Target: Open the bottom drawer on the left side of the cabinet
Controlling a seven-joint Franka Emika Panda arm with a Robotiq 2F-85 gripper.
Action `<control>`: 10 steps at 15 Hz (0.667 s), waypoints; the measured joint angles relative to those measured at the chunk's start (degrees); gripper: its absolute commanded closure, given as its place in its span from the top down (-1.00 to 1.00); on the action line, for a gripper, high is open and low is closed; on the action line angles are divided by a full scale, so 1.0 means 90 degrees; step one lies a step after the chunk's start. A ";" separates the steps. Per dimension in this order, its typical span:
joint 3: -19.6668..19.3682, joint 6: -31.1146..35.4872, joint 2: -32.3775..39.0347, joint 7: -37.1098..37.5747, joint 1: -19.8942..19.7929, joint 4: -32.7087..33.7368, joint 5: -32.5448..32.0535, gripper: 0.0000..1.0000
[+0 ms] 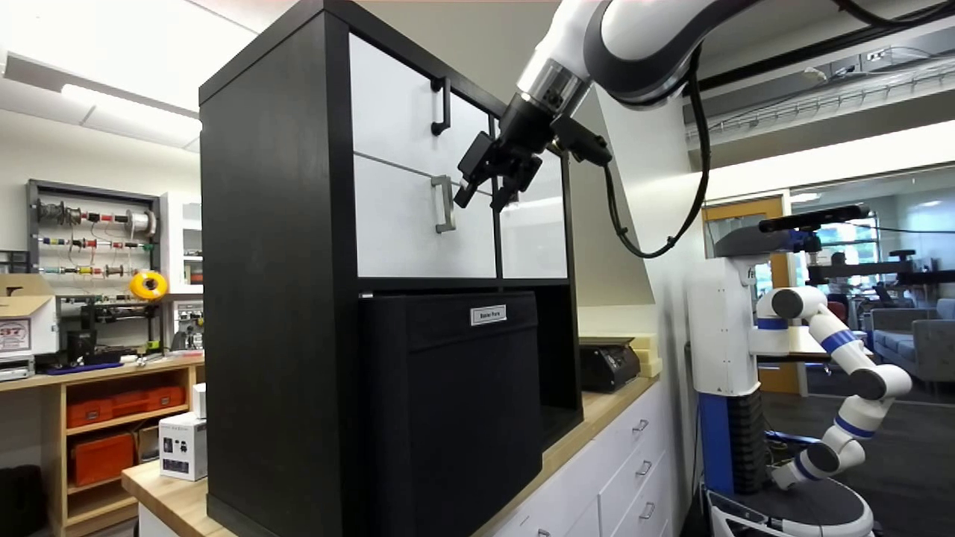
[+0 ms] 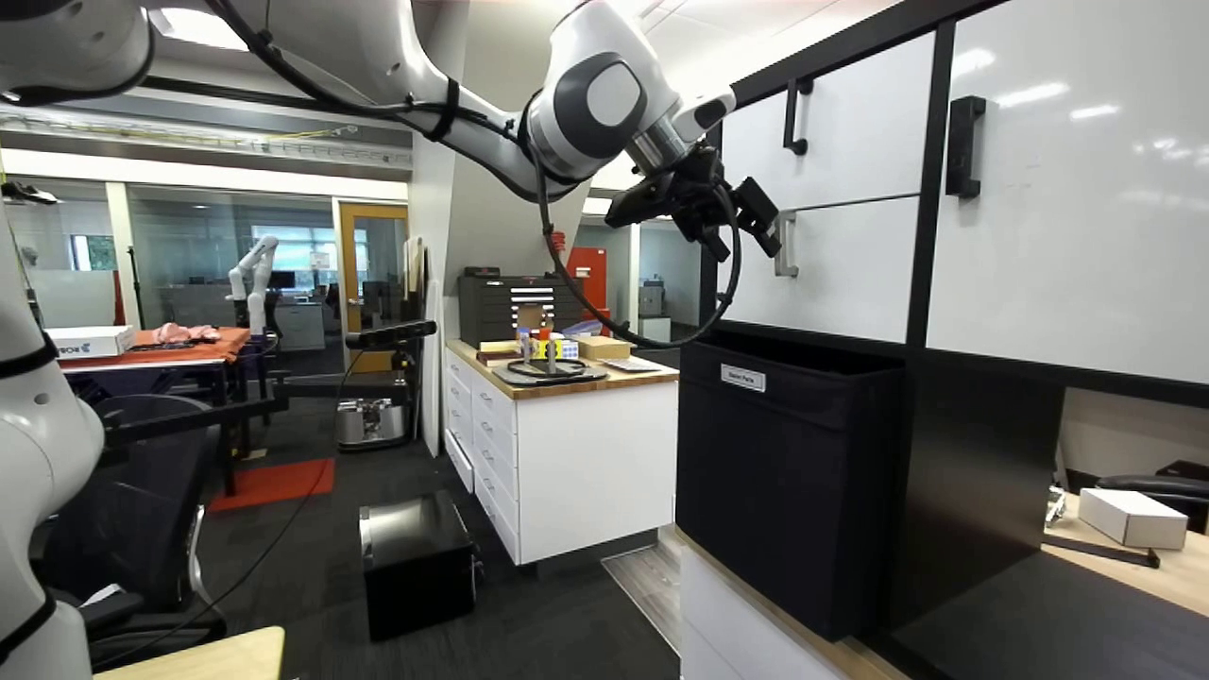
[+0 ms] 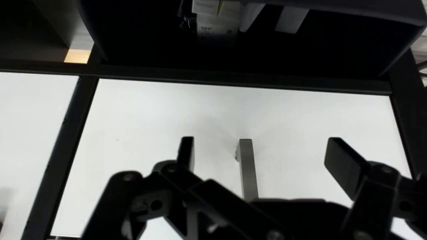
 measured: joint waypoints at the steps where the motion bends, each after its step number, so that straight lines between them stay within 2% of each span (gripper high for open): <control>1: -0.0004 0.0067 0.0072 0.0000 0.0000 0.0068 -0.0002 1.00; 3: -0.0014 0.0180 0.0225 0.0000 0.0000 0.0225 -0.0013 1.00; 4: -0.0023 0.0241 0.0301 0.0000 0.0000 0.0311 -0.0018 0.50; 5: -0.0024 0.0302 0.0381 0.0000 -0.0005 0.0390 -0.0035 0.48; 10: -0.0024 0.0407 0.0712 0.0000 -0.0007 0.0770 -0.0114 -0.18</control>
